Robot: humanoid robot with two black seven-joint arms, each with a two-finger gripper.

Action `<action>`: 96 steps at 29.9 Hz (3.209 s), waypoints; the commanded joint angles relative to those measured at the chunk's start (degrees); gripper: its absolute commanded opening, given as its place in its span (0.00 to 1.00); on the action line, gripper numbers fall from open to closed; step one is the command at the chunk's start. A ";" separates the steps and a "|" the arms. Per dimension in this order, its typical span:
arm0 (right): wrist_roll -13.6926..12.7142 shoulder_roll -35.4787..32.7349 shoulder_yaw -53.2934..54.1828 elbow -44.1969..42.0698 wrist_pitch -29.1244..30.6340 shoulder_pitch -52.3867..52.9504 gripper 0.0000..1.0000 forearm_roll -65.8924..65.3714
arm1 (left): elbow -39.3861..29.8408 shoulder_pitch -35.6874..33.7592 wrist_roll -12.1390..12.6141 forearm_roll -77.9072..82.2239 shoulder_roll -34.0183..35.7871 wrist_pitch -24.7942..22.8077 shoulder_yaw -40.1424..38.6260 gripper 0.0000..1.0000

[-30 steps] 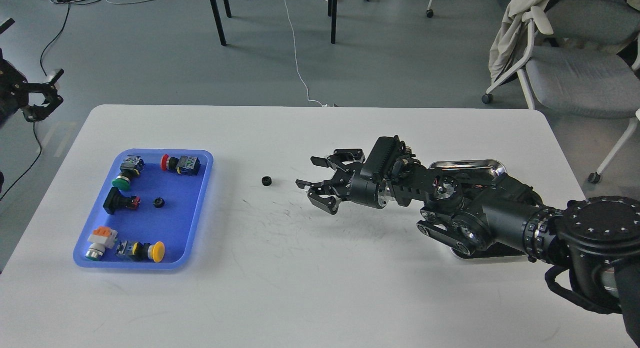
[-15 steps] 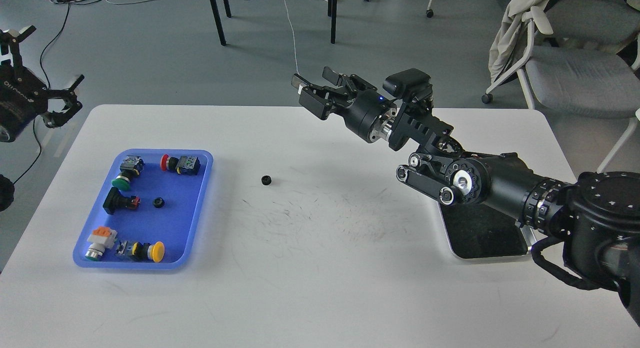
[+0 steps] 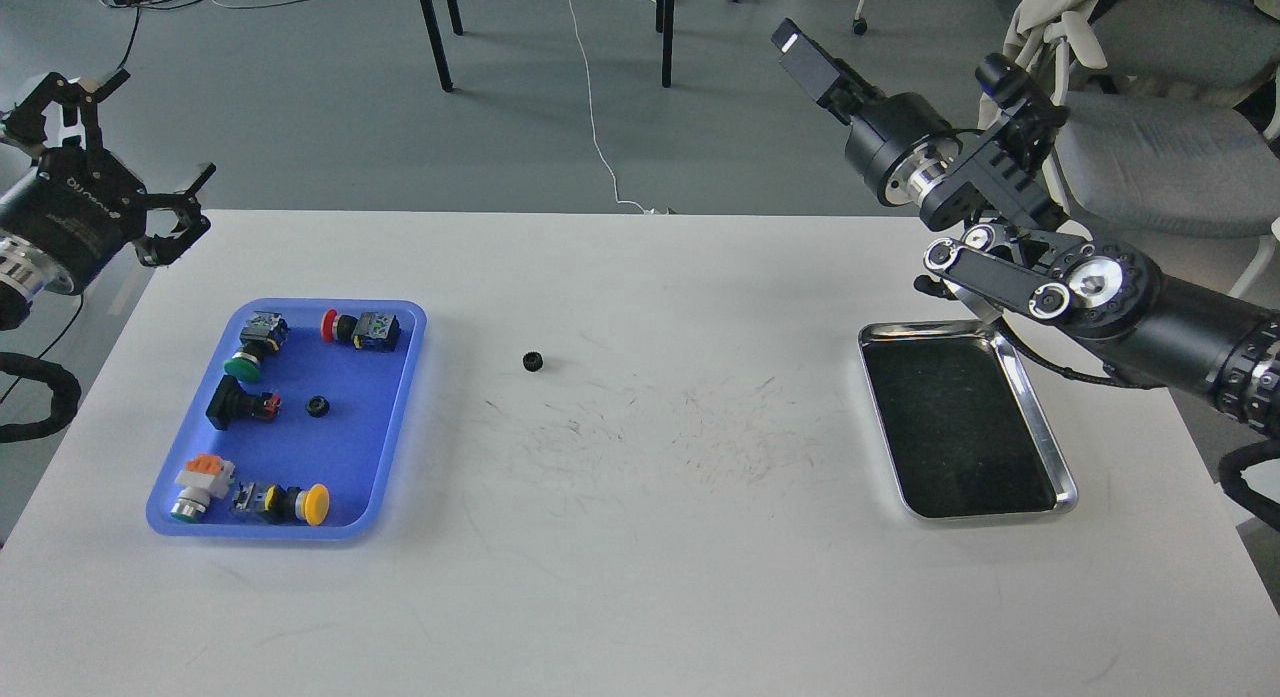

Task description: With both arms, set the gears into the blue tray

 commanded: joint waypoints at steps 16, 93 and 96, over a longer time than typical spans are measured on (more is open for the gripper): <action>-4.52 -20.78 0.12 13.83 3.98 -5.69 0.97 16.41 | -3.85 0.26 0.26 2.75 -1.99 -0.58 3.78 0.99; -4.17 -4.01 38.00 4.08 16.10 -23.28 0.98 31.00 | -14.05 -4.22 7.02 5.57 3.11 0.92 6.94 0.99; -3.81 -3.92 38.09 4.08 16.28 -23.89 0.98 30.92 | -14.23 -5.27 6.67 6.53 1.97 0.83 7.12 0.99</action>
